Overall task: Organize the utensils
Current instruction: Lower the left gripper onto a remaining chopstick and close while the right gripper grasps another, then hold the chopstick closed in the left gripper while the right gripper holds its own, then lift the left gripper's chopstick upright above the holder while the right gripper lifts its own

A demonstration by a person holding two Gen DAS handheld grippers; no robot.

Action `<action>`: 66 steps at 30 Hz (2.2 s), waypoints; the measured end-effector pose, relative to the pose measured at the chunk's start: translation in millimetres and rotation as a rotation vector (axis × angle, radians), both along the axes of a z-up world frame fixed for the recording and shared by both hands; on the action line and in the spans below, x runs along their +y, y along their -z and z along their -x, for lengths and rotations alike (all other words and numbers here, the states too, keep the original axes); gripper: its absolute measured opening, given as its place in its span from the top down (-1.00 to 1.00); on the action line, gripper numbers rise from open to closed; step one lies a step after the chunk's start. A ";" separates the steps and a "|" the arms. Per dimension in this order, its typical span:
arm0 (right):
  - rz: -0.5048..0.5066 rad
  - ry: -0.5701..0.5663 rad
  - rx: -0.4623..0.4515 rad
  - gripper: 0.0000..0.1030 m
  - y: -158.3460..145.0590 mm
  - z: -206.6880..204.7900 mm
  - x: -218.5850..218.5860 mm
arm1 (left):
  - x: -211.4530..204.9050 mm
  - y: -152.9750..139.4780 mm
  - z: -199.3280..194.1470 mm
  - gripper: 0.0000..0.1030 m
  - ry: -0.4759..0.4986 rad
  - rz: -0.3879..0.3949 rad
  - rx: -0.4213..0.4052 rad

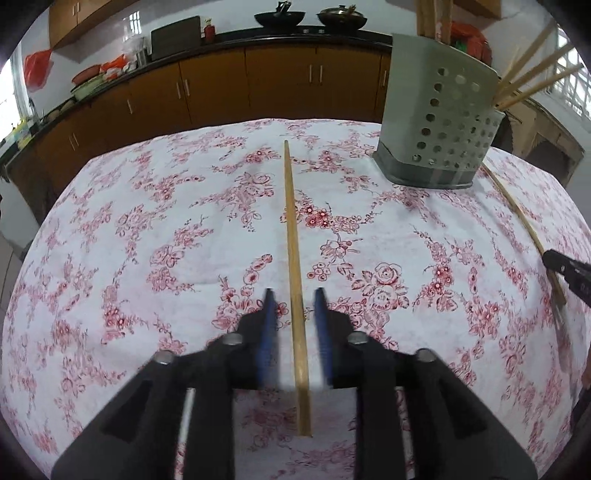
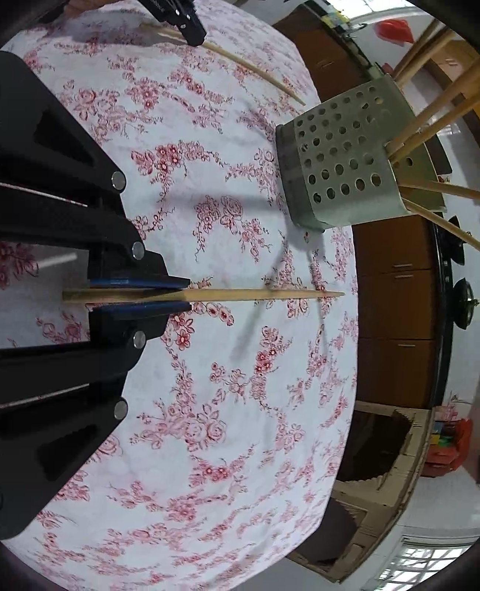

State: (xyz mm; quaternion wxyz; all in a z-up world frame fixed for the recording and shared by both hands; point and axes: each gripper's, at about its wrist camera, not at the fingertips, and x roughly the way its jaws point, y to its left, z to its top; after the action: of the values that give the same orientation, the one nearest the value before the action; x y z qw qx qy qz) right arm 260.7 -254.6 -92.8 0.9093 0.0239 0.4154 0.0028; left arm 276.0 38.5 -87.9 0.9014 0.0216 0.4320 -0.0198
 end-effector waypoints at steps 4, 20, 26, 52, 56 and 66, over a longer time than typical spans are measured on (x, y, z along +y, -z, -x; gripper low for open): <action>0.009 -0.001 -0.004 0.85 2.3 -2.5 2.7 | -1.0 0.9 -1.3 0.42 -0.001 0.005 0.001; -0.015 -0.001 -0.005 0.84 2.0 -0.7 -0.9 | 2.2 0.6 -2.6 0.33 -0.013 0.009 0.004; -0.013 0.000 -0.005 0.84 2.0 -0.4 -0.8 | 2.4 0.4 -2.5 0.33 -0.014 0.007 0.004; -0.049 -0.001 -0.007 0.85 1.3 9.9 -4.9 | -2.3 -1.4 22.4 0.83 0.010 -0.031 0.005; -0.062 0.008 -0.031 0.85 -4.6 25.0 -10.6 | -0.1 -3.6 30.5 0.84 0.023 -0.029 0.024; -0.033 0.036 -0.215 0.85 -68.3 54.6 -30.5 | 3.0 -62.8 55.0 0.84 0.067 -0.048 -0.110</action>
State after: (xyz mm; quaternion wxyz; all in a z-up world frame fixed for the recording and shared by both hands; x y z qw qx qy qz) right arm 206.2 -285.1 -24.5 0.9479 0.0460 0.3151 -0.0041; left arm 221.0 41.5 -25.1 0.9219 0.0588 0.3810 -0.0386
